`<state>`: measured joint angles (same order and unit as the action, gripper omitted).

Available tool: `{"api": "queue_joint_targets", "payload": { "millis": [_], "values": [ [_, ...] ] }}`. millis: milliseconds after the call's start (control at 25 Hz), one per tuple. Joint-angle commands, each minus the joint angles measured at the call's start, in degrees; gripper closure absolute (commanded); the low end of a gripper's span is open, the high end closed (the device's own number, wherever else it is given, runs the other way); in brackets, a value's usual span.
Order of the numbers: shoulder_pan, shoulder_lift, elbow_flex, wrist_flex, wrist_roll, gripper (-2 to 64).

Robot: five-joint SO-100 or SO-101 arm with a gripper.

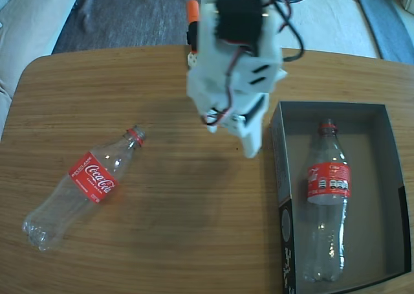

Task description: Grasp the bottles and put them in the box.

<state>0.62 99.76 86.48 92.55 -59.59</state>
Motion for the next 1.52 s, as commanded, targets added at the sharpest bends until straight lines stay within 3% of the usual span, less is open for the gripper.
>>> {"api": "queue_joint_targets", "payload": {
  "millis": [0,200,480,720,1280,1480],
  "values": [
    [5.4,2.7,-2.4,0.6,-4.1,30.2],
    [15.5,2.0,-2.1,0.8,-9.6,30.2],
    [27.6,2.8,5.7,-0.2,-14.9,30.2],
    [34.8,2.9,11.5,-8.3,-15.2,30.0],
    [37.4,1.9,18.3,-23.3,-34.9,30.1],
    [38.8,1.9,18.2,-25.0,-40.5,30.1]
  ]
}}
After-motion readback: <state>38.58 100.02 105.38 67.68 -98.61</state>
